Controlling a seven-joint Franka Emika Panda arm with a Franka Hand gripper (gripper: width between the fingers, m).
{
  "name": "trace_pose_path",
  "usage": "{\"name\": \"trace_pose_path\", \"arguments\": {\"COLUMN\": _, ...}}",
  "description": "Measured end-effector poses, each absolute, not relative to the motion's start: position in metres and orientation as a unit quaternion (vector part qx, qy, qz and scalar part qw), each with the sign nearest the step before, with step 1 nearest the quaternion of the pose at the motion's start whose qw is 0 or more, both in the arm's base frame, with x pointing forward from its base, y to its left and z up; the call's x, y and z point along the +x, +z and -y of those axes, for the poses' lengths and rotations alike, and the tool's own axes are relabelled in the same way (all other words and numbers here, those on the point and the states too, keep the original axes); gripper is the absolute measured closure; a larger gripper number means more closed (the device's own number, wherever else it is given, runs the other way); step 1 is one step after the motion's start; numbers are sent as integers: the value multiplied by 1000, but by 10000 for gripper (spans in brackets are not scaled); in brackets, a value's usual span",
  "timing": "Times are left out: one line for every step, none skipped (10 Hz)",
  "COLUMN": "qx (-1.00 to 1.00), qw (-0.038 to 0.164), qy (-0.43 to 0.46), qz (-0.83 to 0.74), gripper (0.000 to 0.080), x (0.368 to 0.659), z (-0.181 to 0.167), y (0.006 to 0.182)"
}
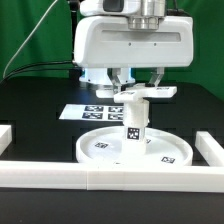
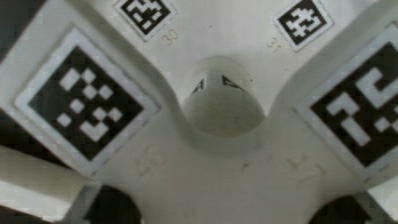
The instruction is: Assemble round table
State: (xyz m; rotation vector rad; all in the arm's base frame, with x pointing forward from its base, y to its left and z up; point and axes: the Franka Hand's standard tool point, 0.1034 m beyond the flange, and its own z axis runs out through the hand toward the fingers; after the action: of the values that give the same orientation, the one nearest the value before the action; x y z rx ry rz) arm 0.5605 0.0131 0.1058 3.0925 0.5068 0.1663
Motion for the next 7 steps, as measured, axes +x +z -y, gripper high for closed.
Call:
{"name": "trace_pose_path", "arguments": {"qx": 990, "qw": -1, "qy": 53, "qz": -132, "gripper": 354, "x": 560, "z": -14, "y": 106}}
{"name": "trace_pose_path", "arguments": {"qx": 992, "qw": -2, "qy": 53, "qz": -111, "gripper": 354, "x": 560, "z": -14, "y": 106}}
{"name": "trace_pose_path", "arguments": {"qx": 996, "qw": -7, "qy": 53, "qz": -70, "gripper": 354, "x": 560, "z": -15, "y": 106}}
{"name": "trace_pose_path", "arguments": {"qx": 997, "qw": -9, "qy": 53, "qz": -47, "gripper": 354, "x": 560, "z": -16, "y": 106}}
{"name": "trace_pose_path", "arguments": {"qx": 998, "qw": -11, "qy": 52, "qz": -24, "gripper": 354, "x": 560, "z": -16, "y": 105}}
{"name": "trace_pose_path", "arguments": {"qx": 999, "qw": -16, "qy": 52, "qz": 6, "gripper": 354, "x": 560, "z": -17, "y": 105}}
{"name": "trace_pose_path", "arguments": {"qx": 998, "qw": -19, "qy": 52, "qz": 31, "gripper": 354, "x": 560, "z": -18, "y": 105}}
